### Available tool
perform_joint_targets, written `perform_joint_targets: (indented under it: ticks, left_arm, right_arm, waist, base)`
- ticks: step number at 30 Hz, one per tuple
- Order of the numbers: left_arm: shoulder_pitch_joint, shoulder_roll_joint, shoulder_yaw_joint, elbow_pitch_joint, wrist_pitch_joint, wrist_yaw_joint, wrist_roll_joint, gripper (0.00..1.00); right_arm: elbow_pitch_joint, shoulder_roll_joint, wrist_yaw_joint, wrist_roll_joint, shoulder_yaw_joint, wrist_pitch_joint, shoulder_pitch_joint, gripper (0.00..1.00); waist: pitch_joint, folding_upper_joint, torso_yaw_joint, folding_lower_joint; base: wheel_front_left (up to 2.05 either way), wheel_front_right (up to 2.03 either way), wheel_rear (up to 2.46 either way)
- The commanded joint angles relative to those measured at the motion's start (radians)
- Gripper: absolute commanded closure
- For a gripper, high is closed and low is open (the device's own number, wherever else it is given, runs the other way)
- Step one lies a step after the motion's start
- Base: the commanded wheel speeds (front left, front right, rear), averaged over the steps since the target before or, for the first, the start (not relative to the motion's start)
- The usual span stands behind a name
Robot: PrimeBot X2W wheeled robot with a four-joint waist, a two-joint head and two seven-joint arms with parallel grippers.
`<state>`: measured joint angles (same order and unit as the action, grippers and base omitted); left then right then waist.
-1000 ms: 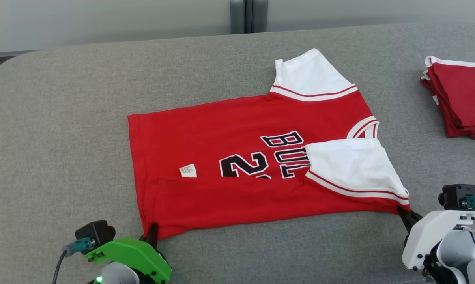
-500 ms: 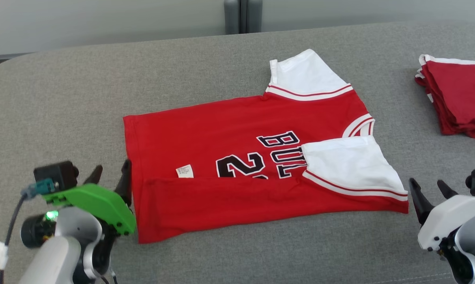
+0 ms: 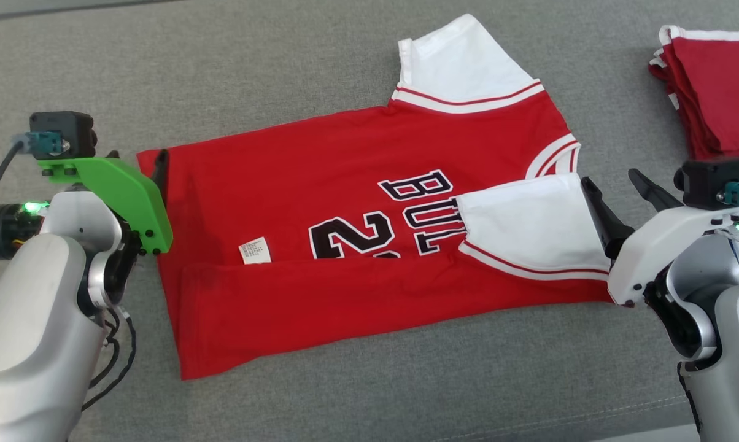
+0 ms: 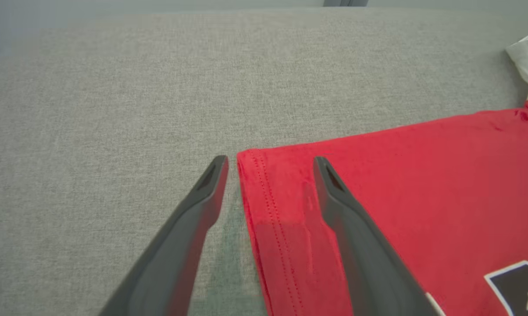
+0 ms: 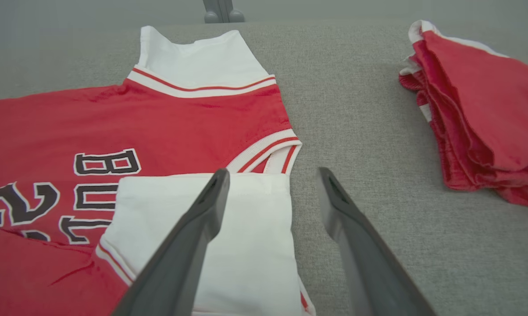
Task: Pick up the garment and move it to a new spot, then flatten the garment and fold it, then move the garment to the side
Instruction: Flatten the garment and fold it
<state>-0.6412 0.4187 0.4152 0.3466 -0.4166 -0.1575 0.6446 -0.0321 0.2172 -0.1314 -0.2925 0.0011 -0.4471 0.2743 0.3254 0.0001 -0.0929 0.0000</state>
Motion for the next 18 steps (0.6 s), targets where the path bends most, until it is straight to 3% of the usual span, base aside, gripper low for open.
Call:
perform_joint_targets:
  ticks: [1,14,15,16,17,18]
  left_arm:
    - [-0.028,0.011,-0.004,0.029,-0.001,0.009,-0.008,0.0]
    - [-0.097,0.035,0.002,0.165,-0.036,0.035,0.004,0.03]
    - [-0.099,0.032,0.004,0.172,-0.035,0.042,0.007,0.54]
    - [-0.102,0.028,0.008,0.177,-0.034,0.046,0.007,0.69]
    - [-0.106,0.024,0.01,0.182,-0.024,0.055,0.006,1.0]
    - [-0.111,0.02,0.011,0.188,-0.015,0.061,0.006,1.0]
  right_arm:
    - [0.004,0.007,0.002,-0.006,0.011,0.006,0.021,0.0]
    - [0.02,0.045,0.002,-0.026,0.072,0.016,0.092,0.0]
    - [0.021,0.052,0.002,-0.026,0.077,0.014,0.1,0.0]
    - [0.022,0.06,0.002,-0.022,0.08,0.014,0.108,0.0]
    - [0.023,0.067,0.002,-0.016,0.083,0.014,0.122,0.0]
    - [0.026,0.072,0.002,-0.011,0.085,0.014,0.135,0.0]
  waist:
    - [0.073,-0.0001,-0.047,0.0]
    - [0.117,-0.0001,-0.062,0.0]
    - [0.116,-0.0001,-0.06,0.0]
    - [0.115,-0.0001,-0.056,0.0]
    - [0.114,-0.0001,-0.051,0.0]
    - [0.112,-0.0001,-0.046,0.0]
  base:
    - [0.0,0.0,0.0]
    - [0.0,0.0,0.0]
    - [0.0,0.0,0.0]
    - [0.0,0.0,0.0]
    - [0.0,0.0,0.0]
    - [0.0,0.0,0.0]
